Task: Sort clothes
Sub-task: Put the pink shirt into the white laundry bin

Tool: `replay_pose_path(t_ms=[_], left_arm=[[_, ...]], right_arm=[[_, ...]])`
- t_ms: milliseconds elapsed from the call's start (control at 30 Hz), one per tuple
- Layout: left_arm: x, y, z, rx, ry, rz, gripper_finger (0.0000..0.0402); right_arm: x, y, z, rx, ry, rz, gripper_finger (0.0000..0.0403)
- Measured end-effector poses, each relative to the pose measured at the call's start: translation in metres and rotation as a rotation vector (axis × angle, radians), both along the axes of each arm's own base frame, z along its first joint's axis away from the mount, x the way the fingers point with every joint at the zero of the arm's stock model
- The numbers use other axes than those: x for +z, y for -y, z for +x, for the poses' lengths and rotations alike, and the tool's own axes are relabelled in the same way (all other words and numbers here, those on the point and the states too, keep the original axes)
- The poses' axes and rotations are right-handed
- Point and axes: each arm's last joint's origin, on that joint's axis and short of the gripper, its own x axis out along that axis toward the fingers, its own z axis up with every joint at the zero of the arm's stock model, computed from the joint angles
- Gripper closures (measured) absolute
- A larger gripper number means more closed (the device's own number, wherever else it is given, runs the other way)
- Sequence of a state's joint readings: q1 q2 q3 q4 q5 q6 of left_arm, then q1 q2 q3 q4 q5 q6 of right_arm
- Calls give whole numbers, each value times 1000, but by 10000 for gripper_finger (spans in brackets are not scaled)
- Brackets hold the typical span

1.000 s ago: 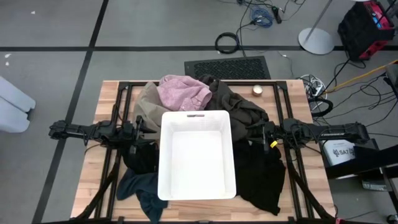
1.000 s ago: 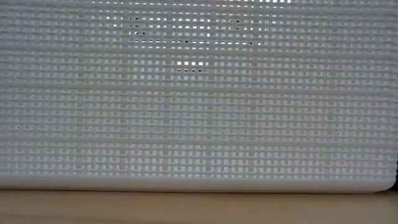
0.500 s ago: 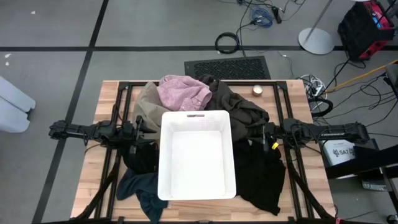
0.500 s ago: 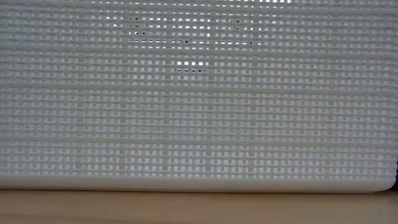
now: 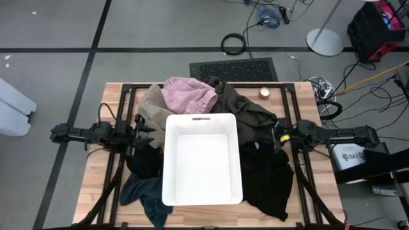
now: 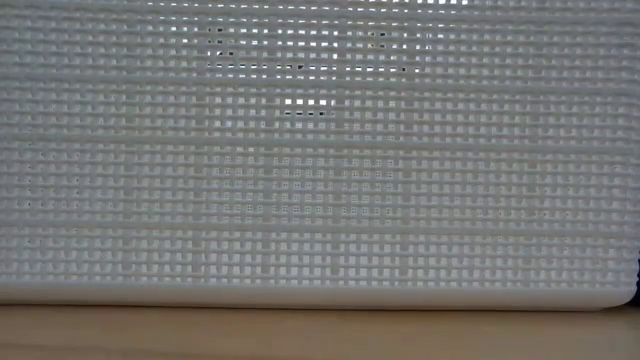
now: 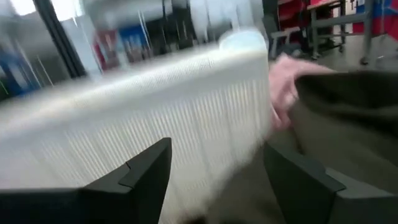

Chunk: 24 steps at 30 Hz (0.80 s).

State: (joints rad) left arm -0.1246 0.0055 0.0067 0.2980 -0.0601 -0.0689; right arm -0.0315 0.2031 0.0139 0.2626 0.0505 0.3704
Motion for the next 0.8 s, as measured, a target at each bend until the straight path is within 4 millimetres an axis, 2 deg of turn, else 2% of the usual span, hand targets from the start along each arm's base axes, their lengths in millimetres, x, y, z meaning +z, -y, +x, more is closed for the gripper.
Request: replay_pose_path(t_ms=[133,333,433,567,800], left_arm=[[0,0,0,0,0,-1,207],[3,0,-1,-2,34,-9,207],[7,0,-2,-34,67,-108,207],[8,0,-3,-121,61,-325,207],[7,0,-3,-131,59,-329,207]], right_arm=[[12,0,-2,17,138,121,161],[33,0,-8,23,361,94,161],[42,0,-13,26,463,83,161],[45,0,-15,28,500,82,161],[46,0,-12,21,512,76,161]])
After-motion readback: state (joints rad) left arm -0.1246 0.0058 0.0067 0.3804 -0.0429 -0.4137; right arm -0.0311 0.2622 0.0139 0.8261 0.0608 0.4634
